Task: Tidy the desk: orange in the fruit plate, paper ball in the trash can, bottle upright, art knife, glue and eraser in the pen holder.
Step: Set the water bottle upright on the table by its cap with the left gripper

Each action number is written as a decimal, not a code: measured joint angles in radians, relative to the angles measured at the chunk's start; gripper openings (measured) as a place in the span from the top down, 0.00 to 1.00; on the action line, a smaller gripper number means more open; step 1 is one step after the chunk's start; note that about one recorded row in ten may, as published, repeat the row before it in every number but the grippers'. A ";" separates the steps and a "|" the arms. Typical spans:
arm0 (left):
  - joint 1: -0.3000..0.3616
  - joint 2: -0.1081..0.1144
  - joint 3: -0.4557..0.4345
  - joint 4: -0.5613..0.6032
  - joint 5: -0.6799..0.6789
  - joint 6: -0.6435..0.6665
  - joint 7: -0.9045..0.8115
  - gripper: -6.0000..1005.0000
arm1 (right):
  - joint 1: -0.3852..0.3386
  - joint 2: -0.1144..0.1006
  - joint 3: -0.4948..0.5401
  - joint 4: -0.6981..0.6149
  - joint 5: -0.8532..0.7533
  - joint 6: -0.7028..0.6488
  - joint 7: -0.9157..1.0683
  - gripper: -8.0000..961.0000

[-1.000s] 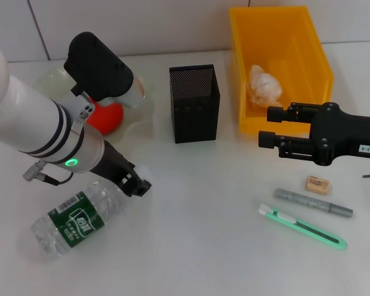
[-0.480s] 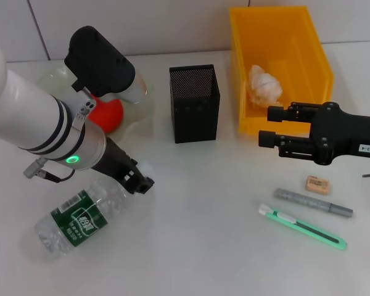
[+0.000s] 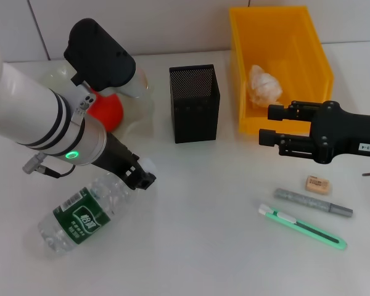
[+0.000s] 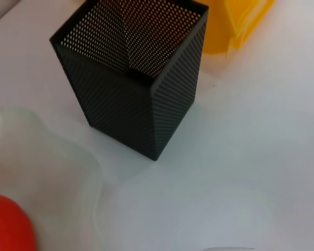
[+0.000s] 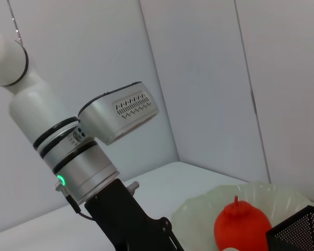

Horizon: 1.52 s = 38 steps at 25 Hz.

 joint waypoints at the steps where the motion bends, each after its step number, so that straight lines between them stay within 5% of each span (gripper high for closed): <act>1: 0.003 0.000 -0.004 0.016 0.000 0.007 -0.001 0.55 | 0.001 0.000 0.000 0.000 0.000 0.000 0.000 0.33; 38: 0.070 0.006 -0.032 0.204 0.000 0.044 -0.012 0.56 | 0.009 0.000 0.000 0.000 -0.002 0.015 -0.003 0.33</act>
